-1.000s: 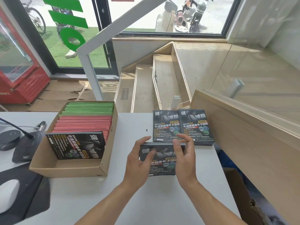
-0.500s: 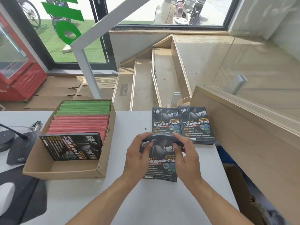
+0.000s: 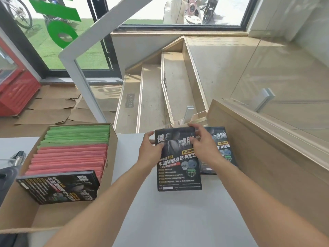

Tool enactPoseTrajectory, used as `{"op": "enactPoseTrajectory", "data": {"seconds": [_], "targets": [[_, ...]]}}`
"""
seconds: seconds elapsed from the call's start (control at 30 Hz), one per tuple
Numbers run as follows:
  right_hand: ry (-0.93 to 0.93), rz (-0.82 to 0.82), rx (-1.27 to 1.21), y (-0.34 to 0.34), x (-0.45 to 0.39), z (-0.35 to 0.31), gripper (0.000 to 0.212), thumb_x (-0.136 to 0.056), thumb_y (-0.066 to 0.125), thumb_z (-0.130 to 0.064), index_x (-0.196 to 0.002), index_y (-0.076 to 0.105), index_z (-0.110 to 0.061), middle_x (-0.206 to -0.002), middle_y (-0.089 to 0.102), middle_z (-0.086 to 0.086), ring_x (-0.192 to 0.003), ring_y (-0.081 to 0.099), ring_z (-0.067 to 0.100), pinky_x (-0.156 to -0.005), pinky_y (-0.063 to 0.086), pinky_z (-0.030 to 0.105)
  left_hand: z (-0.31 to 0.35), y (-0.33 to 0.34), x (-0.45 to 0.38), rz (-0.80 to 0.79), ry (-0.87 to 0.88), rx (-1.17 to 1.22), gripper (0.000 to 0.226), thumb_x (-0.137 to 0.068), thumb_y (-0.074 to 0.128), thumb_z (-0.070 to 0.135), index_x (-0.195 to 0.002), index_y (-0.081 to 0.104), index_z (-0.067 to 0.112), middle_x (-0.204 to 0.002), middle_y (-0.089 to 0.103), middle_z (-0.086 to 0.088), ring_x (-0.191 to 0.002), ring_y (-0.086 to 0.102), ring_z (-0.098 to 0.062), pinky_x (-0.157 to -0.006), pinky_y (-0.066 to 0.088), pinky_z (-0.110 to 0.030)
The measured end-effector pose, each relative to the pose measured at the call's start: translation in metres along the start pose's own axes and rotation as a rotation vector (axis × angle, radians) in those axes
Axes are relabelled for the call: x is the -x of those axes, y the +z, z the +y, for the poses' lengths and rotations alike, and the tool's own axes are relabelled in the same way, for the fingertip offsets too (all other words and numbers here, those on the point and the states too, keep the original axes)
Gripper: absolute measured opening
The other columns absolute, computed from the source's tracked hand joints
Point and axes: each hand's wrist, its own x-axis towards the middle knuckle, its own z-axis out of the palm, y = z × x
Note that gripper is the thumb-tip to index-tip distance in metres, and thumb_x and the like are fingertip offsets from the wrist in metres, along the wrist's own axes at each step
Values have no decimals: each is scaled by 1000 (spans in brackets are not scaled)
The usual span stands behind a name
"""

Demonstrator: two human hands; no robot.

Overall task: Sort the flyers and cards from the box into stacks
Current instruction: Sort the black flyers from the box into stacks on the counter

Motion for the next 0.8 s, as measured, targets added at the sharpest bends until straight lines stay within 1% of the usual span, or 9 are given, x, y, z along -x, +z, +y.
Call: {"op": "enactPoseTrajectory", "data": {"seconds": [0.07,0.13,0.2,0.33,0.43,0.53,0.6,0.73,0.8], "targets": [[43,-21,80,-1,-28,1,46,-104,50,-9,-128,51,-48,-109,62,-7,-90,69,24,-72,62,47,-4,8,-16,-24,-14,-55,48,-98,65,18,-139,42,28,-118,60,1,-90,66,-10,-63,56,-27],[82,-40,192,0,-50,4,44,-103,51,-10,-131,49,-44,-108,62,-3,-82,67,20,-62,59,35,-7,15,-31,-30,-20,-78,51,-95,67,13,-138,44,27,-114,62,3,-92,66,-11,-73,59,-34],[105,-52,294,3,-67,9,44,-103,50,-11,-135,47,-40,-106,61,-2,-76,64,18,-56,52,31,-7,19,-45,-48,-20,-113,54,-91,68,8,-136,47,27,-111,64,3,-92,67,-13,-72,59,-34],[72,-65,516,8,-88,18,50,-96,52,-9,-135,45,-39,-113,63,-1,-92,65,20,-78,59,42,-7,23,-65,-77,-22,-201,52,-85,71,7,-129,52,26,-108,67,3,-93,66,-14,-77,58,-35],[-47,22,850,12,-95,20,52,-89,60,-6,-134,53,-33,-124,61,2,-113,54,24,-97,48,41,-12,28,-72,-127,21,-303,62,-80,81,17,-132,48,25,-120,64,6,-104,62,-14,-92,54,-39],[-140,-11,1185,15,-101,19,58,-84,61,-8,-139,52,-25,-135,52,4,-127,40,26,-108,32,40,-20,33,-73,-172,63,-503,111,-73,87,30,-159,18,26,-149,44,-1,-137,40,-25,-112,42,-45],[-168,-63,1222,15,-105,19,64,-82,58,-9,-144,48,-24,-140,50,5,-130,38,26,-112,29,41,-26,32,-68,-211,86,-622,134,-67,93,37,-162,-2,27,-164,22,-3,-151,19,-27,-120,30,-49],[-199,-214,1155,21,-111,17,71,-90,50,-12,-157,30,-24,-158,37,3,-147,28,25,-124,8,42,-43,30,-37,-371,60,-800,155,-58,98,39,-155,-23,38,-166,-24,-5,-156,-9,-29,-125,17,-47],[-200,-294,1144,25,-114,16,70,-93,47,-16,-159,24,-22,-162,33,3,-150,24,25,-125,0,44,-51,32,-22,-424,57,-869,158,-59,98,36,-151,-30,41,-161,-36,-5,-155,-13,-29,-124,20,-45]]}}
